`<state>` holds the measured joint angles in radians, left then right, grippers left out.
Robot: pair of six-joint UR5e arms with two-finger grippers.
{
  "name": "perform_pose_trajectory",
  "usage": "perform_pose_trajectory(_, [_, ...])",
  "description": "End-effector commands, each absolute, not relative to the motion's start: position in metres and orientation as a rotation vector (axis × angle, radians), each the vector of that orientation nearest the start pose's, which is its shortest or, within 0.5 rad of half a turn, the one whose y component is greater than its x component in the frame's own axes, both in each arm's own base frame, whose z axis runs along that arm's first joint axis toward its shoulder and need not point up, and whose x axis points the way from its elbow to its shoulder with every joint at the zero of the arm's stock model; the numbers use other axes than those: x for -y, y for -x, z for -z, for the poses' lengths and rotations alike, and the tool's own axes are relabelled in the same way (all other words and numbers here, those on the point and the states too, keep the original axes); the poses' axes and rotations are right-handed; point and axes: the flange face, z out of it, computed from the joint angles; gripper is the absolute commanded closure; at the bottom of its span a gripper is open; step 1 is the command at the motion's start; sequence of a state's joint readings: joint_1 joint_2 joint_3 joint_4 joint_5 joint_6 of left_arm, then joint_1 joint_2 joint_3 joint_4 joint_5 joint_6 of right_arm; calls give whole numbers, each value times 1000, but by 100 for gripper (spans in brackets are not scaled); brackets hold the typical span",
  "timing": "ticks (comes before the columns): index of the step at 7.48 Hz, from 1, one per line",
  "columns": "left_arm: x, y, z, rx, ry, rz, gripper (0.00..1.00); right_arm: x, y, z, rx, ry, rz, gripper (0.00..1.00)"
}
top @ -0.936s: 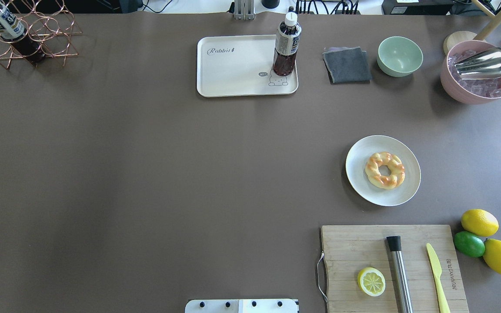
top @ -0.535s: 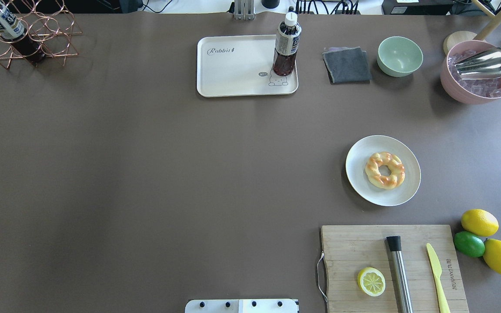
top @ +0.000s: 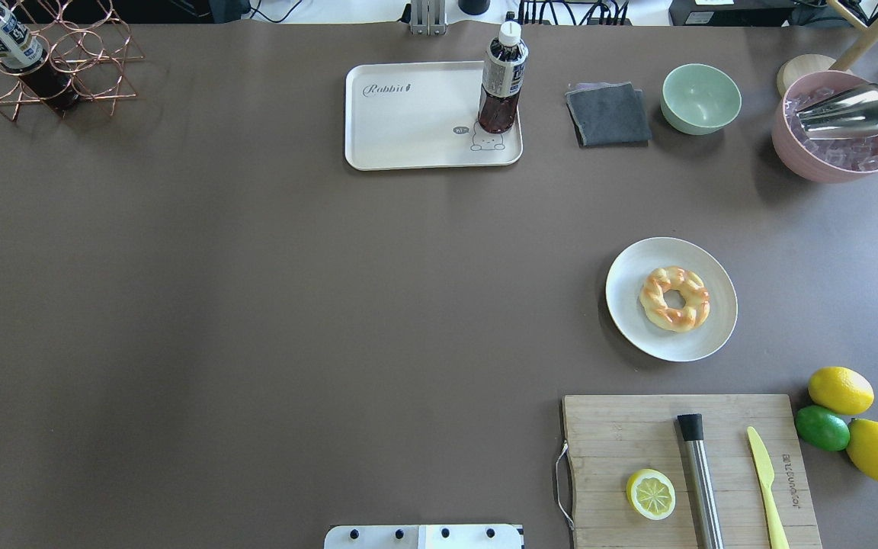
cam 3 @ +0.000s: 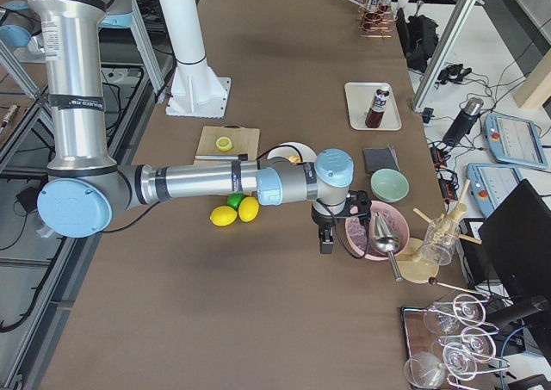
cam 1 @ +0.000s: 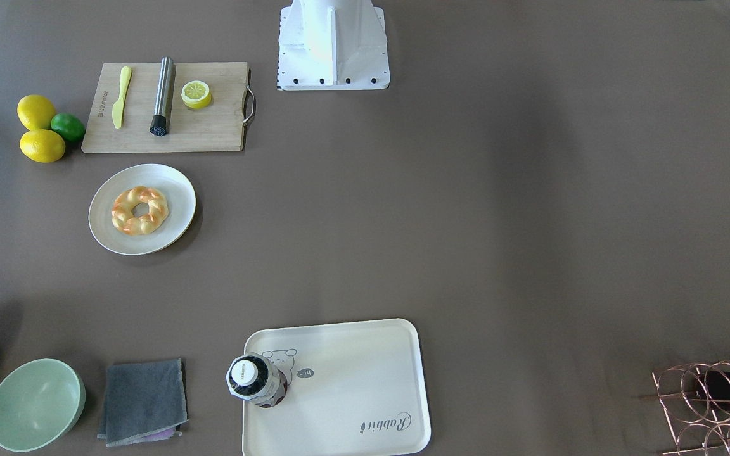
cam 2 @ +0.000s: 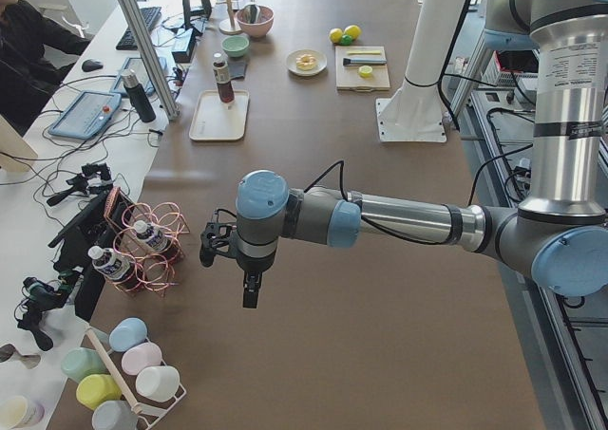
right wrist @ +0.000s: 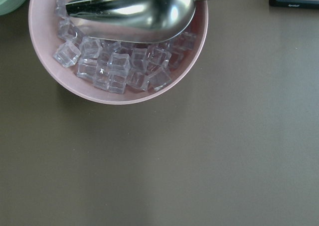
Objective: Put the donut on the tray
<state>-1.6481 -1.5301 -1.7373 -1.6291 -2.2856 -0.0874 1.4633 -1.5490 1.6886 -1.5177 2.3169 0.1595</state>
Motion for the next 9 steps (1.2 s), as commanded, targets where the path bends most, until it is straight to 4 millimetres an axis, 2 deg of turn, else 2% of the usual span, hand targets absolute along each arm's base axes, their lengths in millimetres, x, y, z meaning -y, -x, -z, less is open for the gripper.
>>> perform_pose_trajectory(1, [477, 105, -592, -714, -177, 89, 2, 512, 2, -572, 772, -91, 39, 0])
perform_pose_trajectory(2, [477, 105, -592, -714, -177, 89, 2, 512, 9, -568, 783, -89, 52, 0])
perform_pose_trajectory(3, [477, 105, -591, -714, -178, 89, 2, 512, 25, -557, 818, -87, 75, 0])
perform_pose_trajectory(4, [477, 106, -591, -714, -179, 90, 2, 508, 58, -536, 828, -70, 72, 0])
perform_pose_trajectory(5, [477, 105, -592, -712, -177, 89, 2, 501, 85, -524, 854, -77, 50, 0])
perform_pose_trajectory(8, [476, 106, -593, -711, -176, 92, 2, 474, 184, -510, 911, -108, 28, 0])
perform_pose_trajectory(9, [476, 106, -593, -711, -176, 92, 2, 466, 208, -510, 896, -86, 20, 0])
